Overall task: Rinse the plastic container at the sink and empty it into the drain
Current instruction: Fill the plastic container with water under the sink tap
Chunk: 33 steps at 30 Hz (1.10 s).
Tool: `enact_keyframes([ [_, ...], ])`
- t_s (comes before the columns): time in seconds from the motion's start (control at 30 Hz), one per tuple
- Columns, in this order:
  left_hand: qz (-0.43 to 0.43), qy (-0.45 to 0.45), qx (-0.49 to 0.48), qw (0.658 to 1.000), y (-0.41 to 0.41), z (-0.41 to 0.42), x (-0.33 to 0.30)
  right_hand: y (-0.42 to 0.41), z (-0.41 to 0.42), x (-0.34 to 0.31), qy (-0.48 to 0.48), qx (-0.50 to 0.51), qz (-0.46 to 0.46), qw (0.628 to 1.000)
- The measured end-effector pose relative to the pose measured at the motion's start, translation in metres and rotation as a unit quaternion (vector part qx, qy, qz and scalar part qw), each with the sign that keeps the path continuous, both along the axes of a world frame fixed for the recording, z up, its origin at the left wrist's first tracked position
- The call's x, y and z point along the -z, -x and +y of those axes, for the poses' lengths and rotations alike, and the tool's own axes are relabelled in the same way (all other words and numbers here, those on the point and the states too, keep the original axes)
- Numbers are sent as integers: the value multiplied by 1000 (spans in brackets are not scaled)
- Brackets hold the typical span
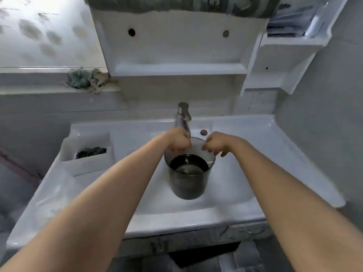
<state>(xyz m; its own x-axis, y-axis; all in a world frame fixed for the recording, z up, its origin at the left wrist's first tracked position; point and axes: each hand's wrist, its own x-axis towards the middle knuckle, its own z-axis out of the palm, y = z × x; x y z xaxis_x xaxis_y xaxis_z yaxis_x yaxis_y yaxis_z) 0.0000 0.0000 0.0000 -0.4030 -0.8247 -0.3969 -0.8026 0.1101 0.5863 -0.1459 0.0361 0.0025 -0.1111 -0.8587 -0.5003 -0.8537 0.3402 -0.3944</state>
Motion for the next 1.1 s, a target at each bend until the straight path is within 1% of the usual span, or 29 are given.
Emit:
enact_keyframes([
  [0.13, -13, 1, -54, 998, 1, -9, 35, 11, -4, 26, -35, 12, 3, 999],
  [0.23, -46, 47, -114, 991, 0, -19, 60, 17, -10, 45, -57, 14, -18, 998],
  [0.3, -51, 60, -167, 983, -1, -24, 72, 21, -15, 57, -76, 26, -34, 996],
  [0.4, -59, 30, -224, 972, 0, -29, 88, 27, -21, 77, -97, 58, -69, 991],
  [0.5, -51, -51, -254, 964, 5, -29, 103, 33, -27, 99, -105, 109, -146, 978],
  [0.57, -26, -90, -290, 952, 5, -30, 110, 37, -31, 110, -101, 154, -189, 965],
  [0.63, 0, -110, -328, 938, 3, -33, 117, 41, -33, 118, -98, 203, -243, 944],
  [0.73, 99, -159, -372, 909, 0, -33, 130, 46, -34, 127, -101, 264, -334, 899],
  [0.8, 151, -179, -396, 888, 3, -30, 135, 48, -34, 130, -90, 298, -370, 876],
  [0.83, 157, -177, -404, 884, 6, -29, 137, 49, -33, 130, -85, 307, -377, 869],
  [0.9, 149, -155, -411, 886, 11, -29, 137, 50, -30, 131, -84, 313, -375, 869],
  [1.0, 131, -142, -399, 896, 19, -24, 132, 54, -23, 133, -78, 324, -359, 872],
  [1.1, 130, -145, -391, 900, 26, -18, 127, 62, -15, 128, -65, 331, -339, 878],
])
